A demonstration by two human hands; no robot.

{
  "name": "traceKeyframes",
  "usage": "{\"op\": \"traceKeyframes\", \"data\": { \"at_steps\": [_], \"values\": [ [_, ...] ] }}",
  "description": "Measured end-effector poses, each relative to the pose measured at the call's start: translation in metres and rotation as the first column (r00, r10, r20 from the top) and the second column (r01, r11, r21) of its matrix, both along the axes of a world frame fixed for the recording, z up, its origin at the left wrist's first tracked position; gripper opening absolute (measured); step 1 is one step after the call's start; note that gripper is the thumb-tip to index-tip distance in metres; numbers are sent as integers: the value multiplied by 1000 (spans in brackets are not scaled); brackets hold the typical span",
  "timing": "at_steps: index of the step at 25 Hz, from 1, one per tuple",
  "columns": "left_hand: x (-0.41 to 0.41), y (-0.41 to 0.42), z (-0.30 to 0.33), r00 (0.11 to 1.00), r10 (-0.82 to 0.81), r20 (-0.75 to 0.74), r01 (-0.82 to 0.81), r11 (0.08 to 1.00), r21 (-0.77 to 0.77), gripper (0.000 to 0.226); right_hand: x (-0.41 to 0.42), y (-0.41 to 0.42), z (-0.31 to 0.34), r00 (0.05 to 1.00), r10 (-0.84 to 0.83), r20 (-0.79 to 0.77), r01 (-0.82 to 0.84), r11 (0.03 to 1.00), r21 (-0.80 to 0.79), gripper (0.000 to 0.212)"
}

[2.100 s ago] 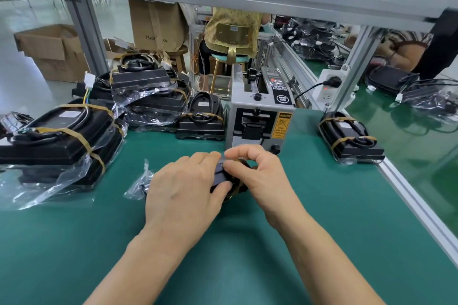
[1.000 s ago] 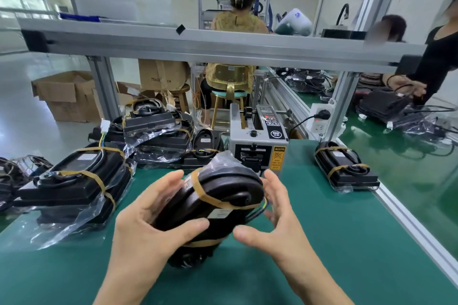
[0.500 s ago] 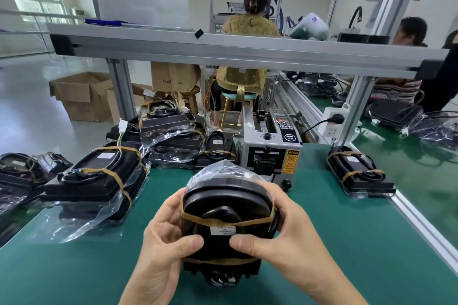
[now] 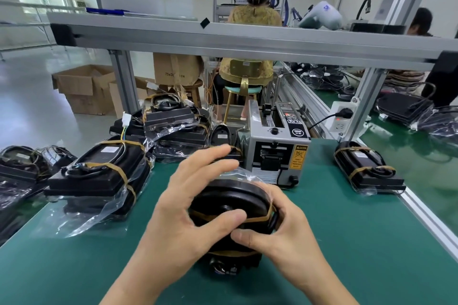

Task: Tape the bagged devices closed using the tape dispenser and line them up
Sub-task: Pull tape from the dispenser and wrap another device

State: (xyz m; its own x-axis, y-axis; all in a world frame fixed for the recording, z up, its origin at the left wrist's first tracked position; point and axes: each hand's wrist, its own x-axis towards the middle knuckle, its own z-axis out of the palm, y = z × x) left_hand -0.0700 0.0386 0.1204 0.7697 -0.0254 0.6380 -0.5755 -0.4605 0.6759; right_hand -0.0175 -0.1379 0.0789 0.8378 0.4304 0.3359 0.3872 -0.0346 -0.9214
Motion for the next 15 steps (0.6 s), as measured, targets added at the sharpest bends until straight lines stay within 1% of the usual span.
{"op": "traceKeyframes", "data": {
  "at_steps": [3, 4, 7, 9, 11, 12, 15],
  "values": [
    [3, 0, -3, 979, -54, -199, 31, 993, -116, 55, 3, 0, -1, 999, 32, -26, -32, 999, -3, 66],
    [3, 2, -6, 971, -65, -231, 35, 990, -135, 56, 5, -1, -2, 999, 39, -37, -39, 999, -1, 67],
    [5, 3, -12, 968, -71, -239, 37, 989, -145, 53, 7, -4, -2, 998, 43, -51, -45, 998, -41, 69],
    [7, 1, -13, 968, -80, -237, 40, 985, -169, 51, 8, -9, 2, 999, 16, -37, -21, 990, -142, 74],
    [8, -2, -12, 967, -82, -240, 37, 982, -184, 49, 8, -17, 12, 999, -47, -17, 41, 969, -242, 80],
    [9, -3, -12, 966, -82, -244, 35, 981, -191, 48, 8, -20, 19, 998, -68, 3, 67, 965, -252, 77],
    [10, -2, -12, 964, -91, -248, 40, 978, -203, 50, 4, -18, 37, 983, -123, 133, 148, 968, -201, 53]
  ]
}}
